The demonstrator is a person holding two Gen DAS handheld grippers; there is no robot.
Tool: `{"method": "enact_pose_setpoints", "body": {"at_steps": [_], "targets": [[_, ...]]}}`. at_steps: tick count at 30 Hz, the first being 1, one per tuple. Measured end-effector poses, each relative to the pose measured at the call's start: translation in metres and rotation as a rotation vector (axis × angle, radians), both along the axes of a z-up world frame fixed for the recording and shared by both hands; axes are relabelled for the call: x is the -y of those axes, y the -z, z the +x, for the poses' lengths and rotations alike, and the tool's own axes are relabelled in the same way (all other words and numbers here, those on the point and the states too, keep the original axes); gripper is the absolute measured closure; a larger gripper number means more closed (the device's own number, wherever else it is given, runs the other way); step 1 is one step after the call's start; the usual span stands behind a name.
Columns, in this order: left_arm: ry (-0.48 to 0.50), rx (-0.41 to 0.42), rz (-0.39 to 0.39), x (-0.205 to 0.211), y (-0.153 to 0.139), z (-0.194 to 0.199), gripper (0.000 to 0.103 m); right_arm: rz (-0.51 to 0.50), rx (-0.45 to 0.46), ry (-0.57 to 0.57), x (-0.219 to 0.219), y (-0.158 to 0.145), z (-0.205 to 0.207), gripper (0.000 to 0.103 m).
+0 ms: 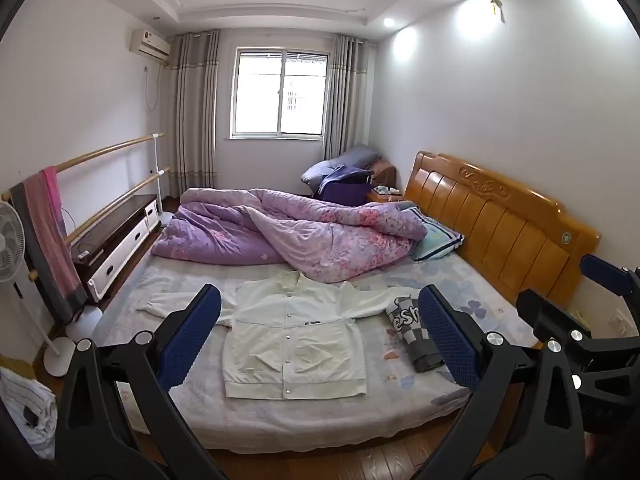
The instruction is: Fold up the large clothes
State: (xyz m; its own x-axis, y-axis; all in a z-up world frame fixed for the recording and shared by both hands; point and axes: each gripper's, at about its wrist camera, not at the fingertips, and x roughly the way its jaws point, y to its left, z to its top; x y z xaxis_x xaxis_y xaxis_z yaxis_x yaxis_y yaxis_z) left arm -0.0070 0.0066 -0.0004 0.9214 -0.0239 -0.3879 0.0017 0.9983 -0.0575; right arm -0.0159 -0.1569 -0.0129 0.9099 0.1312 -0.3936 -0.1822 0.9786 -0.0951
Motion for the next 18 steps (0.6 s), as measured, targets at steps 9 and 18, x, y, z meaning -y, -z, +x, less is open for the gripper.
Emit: {"method": "enact_pose_setpoints", "body": {"at_steps": [9, 18], "targets": [[-0.006, 0.005, 0.021, -0.006, -0.001, -0.006, 0.005, -0.012, -0.019, 0.001, 0.002, 0.002, 0.003, 0.007], [-0.004, 0.004, 0.026, -0.008, -0.003, -0.006, 0.005, -0.012, -0.022, 0.001, -0.001, -0.001, 0.003, 0.007]]}}
